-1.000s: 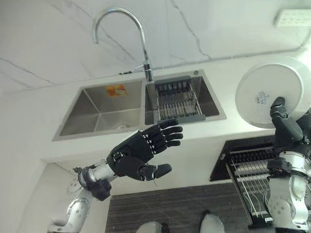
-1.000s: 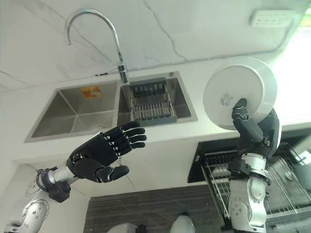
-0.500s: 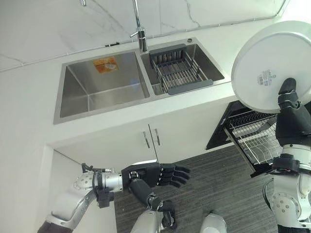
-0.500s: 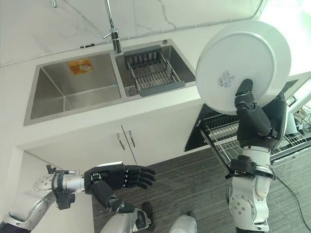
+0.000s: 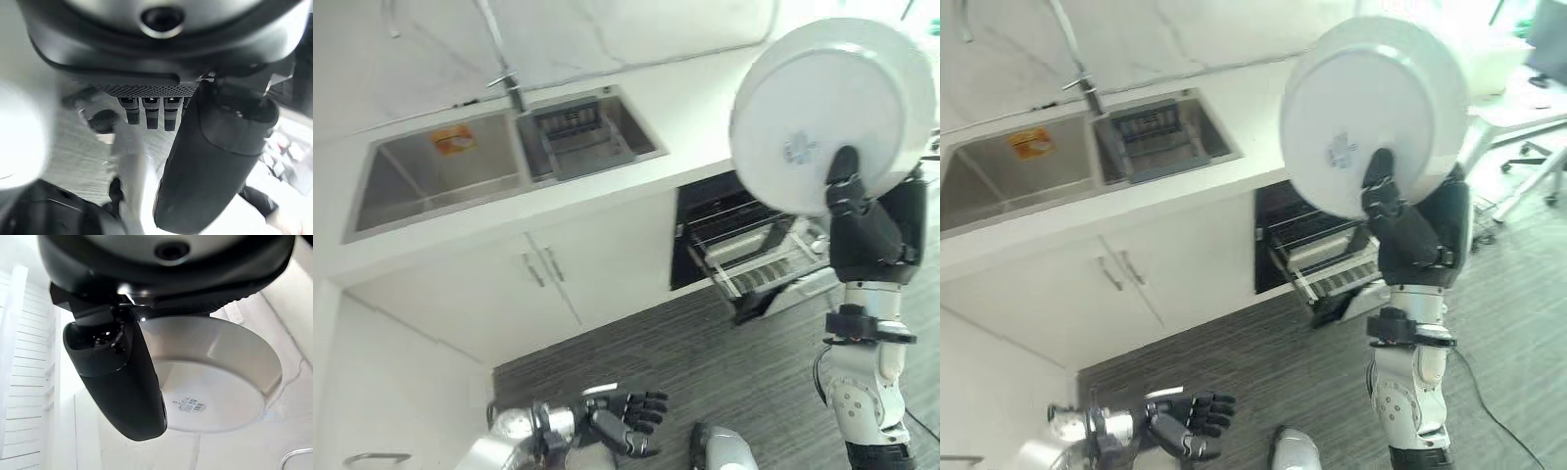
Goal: Place the dishes in the dishwasher.
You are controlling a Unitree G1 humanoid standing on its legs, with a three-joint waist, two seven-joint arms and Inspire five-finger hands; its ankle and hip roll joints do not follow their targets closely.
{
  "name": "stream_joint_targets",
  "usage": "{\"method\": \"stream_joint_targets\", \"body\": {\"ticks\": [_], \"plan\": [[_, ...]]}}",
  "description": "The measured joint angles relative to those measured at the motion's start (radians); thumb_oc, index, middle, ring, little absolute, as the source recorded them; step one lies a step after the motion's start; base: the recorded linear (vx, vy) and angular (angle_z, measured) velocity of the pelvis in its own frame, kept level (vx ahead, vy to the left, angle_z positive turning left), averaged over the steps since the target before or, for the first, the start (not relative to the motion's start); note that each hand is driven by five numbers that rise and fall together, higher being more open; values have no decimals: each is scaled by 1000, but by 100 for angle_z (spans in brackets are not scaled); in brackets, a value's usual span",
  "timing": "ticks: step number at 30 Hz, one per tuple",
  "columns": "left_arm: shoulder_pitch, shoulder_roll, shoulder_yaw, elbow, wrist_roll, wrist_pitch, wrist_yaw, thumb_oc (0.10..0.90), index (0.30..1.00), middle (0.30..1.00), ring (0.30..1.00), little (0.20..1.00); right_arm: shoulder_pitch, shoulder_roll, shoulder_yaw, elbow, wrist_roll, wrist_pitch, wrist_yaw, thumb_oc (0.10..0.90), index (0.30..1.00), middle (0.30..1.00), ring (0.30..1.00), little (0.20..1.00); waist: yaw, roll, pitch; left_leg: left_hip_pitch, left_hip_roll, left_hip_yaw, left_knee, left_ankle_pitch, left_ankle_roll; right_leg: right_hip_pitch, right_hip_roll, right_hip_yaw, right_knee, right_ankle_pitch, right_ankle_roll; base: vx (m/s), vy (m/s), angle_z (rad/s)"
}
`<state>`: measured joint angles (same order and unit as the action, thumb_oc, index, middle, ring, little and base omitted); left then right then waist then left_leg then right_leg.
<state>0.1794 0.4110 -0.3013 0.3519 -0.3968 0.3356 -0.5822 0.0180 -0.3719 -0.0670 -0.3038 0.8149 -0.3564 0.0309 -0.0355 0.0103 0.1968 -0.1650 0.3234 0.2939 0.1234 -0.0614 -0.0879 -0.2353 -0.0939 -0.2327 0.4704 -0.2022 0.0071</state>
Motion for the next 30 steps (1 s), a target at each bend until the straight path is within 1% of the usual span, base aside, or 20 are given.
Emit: {"method": "stream_joint_targets", "body": {"ticks": [2,3,4,5,6,7,8,9,10,11,12,13,17,19,21,22,24,25,28,30], "plan": [[-41,-32,-15,131,14,-57,102,800,900,900,900,900,41,3,-27,9,55,22,-17,400,300,300,300,300,-12,-26,-5,-16,-5,41,162,14,-13,4,-19,-71,-27,24,-60,53,-301,-2],[-68,-79,11,260,14,-130,135,800,900,900,900,900,63,-6,-31,5,71,24,-16,400,300,300,300,300,-29,-31,-6,18,-16,122,224,7,-6,29,-22,-94,-63,46,-102,77,-158,17],[-89,-125,40,357,35,-168,187,800,900,900,900,900,83,-11,-42,4,72,25,-17,400,300,300,300,300,-54,-28,-8,37,-46,153,270,-2,5,57,-15,-115,-108,56,-85,92,-110,23],[-67,-144,43,356,88,-194,262,800,900,900,900,900,82,-8,-44,2,73,25,-19,400,300,300,300,300,-54,-21,-11,88,-203,91,251,-35,19,69,-8,-102,-171,80,4,162,-69,15],[-44,-161,54,350,101,-210,290,800,900,900,900,900,78,-10,-45,2,72,25,-19,400,300,300,300,300,-48,20,-8,103,-248,48,235,-50,38,57,-13,-127,-133,0,187,170,-33,-3],[21,-208,139,346,127,-265,306,800,900,900,900,900,54,16,-34,-5,69,19,-18,400,300,300,300,300,-40,63,-7,91,-265,-8,258,-86,27,-36,-41,-13,142,-76,-18,233,-12,22],[12,-249,187,399,131,-292,361,800,900,900,900,900,25,76,-23,17,70,19,-20,400,300,300,300,300,-18,90,17,102,-275,-39,289,-184,19,14,-13,42,113,-80,-60,209,15,19],[-5,-248,172,462,133,-317,391,800,900,900,900,900,5,124,57,77,69,53,-24,400,300,300,300,300,15,102,19,46,-269,-19,335,-211,66,30,42,28,44,-51,-68,267,85,20],[-47,-232,172,484,138,-329,404,800,900,900,900,900,10,127,142,91,68,89,-24,400,300,300,300,300,23,76,35,-18,-274,34,325,-203,81,56,89,26,-65,7,-23,314,186,-12],[-106,-246,196,552,136,-333,403,800,900,900,900,900,16,81,181,100,49,123,21,400,300,300,300,300,40,115,49,-40,-203,27,302,-179,93,44,70,-41,70,-79,18,288,195,23],[-134,-233,228,619,135,-341,417,800,900,900,900,900,48,68,181,86,51,142,61,400,300,300,300,300,37,43,43,-45,-205,45,351,-162,77,69,-38,-13,89,-112,31,218,148,12],[-167,-228,250,701,126,-324,443,800,900,900,900,900,61,60,178,90,53,161,89,400,300,300,300,300,40,33,47,-29,-187,24,366,-141,69,81,-8,-26,104,-120,-14,120,70,-3],[-178,-204,287,743,106,-291,438,800,900,900,900,900,69,55,119,53,56,172,105,400,300,300,300,300,19,-12,33,-2,-207,-11,242,-103,86,128,55,-16,-68,-26,-33,176,99,-31],[-187,-204,285,774,105,-292,437,800,900,900,900,900,64,63,106,53,71,172,100,400,300,300,300,300,11,-8,33,14,-207,-33,242,-102,84,179,75,-23,-129,3,-39,133,92,3],[-193,-206,285,794,106,-294,438,800,900,900,900,900,54,92,118,54,71,173,100,400,300,300,300,300,9,-2,31,28,-208,-45,241,-103,86,222,89,-24,-181,31,-7,86,76,-9],[-208,-211,286,813,106,-295,439,800,900,900,900,900,40,107,132,56,71,173,99,400,300,300,300,300,9,8,36,24,-203,-52,261,-114,100,190,86,-31,-115,43,22,66,7,-9],[-214,-213,255,817,102,-299,449,800,900,900,900,900,36,123,165,54,71,179,88,400,300,300,300,300,9,29,41,35,-186,-56,276,-122,119,95,43,-32,78,44,51,68,-49,1],[-214,-213,230,815,92,-300,453,800,900,900,900,900,38,124,184,51,70,189,88,400,300,300,300,300,10,32,40,46,-194,-55,271,-125,125,82,11,-46,94,21,67,118,-170,13],[-215,-224,248,818,87,-295,459,800,900,900,900,900,51,132,220,46,70,217,90,400,300,300,300,300,27,42,34,46,-212,-72,264,-131,133,89,-71,-40,-98,31,78,125,-267,18],[-215,-221,250,818,88,-288,456,800,900,900,900,900,63,128,220,44,71,230,72,400,300,300,300,300,28,31,28,46,-241,-83,234,-114,129,50,-133,34,-188,42,96,173,-302,19]]}}
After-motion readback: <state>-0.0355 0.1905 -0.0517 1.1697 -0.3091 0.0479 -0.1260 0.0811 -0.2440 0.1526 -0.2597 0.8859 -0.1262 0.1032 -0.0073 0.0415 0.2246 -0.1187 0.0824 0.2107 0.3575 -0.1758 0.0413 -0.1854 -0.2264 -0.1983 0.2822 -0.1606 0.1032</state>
